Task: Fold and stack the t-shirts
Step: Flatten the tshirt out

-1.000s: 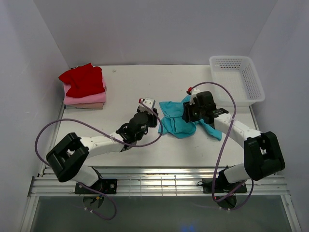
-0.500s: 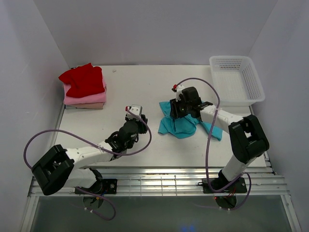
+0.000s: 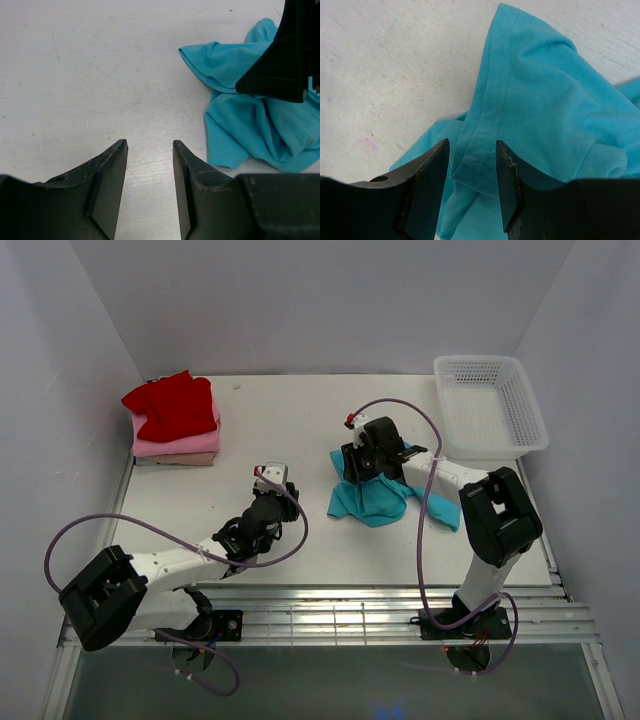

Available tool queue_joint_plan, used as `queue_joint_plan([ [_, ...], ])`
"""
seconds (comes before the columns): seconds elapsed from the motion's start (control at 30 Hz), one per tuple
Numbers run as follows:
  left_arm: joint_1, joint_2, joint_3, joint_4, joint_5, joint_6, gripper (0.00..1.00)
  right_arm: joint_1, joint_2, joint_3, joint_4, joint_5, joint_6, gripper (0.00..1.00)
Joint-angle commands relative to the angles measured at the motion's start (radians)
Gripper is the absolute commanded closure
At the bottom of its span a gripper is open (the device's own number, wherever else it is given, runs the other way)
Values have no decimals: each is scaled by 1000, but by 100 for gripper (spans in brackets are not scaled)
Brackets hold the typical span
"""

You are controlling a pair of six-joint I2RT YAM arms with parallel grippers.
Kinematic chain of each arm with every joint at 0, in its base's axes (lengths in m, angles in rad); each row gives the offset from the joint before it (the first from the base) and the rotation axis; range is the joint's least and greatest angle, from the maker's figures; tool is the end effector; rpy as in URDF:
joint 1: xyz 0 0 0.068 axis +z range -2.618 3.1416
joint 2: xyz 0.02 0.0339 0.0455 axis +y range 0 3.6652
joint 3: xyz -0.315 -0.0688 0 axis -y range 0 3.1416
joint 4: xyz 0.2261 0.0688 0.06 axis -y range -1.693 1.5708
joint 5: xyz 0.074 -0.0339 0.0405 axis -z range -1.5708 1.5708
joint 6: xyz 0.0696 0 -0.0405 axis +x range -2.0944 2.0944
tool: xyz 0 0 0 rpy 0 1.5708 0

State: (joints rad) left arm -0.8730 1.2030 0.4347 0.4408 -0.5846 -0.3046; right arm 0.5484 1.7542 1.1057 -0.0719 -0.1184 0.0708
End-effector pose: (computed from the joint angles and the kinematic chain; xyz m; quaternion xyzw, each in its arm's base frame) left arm 0.1811 -0.1562 0.2510 0.0572 0.7943 -0.1149 0.5939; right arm 0.3383 0.2163 0.2401 -0.2388 0.8778 0.1768 0.3758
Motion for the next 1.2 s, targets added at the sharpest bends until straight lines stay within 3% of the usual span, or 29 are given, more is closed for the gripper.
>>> queue_joint_plan([
  [0.0,-3,-36,-19,-5,-20,-8,48,21,10,52,-9,11,-8,52],
  [0.5,-3,-154,-59,-19,-53,7,48,50,137,129,-40,106,-19,52],
  [1.17,-1,-232,-88,-36,-72,22,47,50,384,422,-32,172,-60,51],
])
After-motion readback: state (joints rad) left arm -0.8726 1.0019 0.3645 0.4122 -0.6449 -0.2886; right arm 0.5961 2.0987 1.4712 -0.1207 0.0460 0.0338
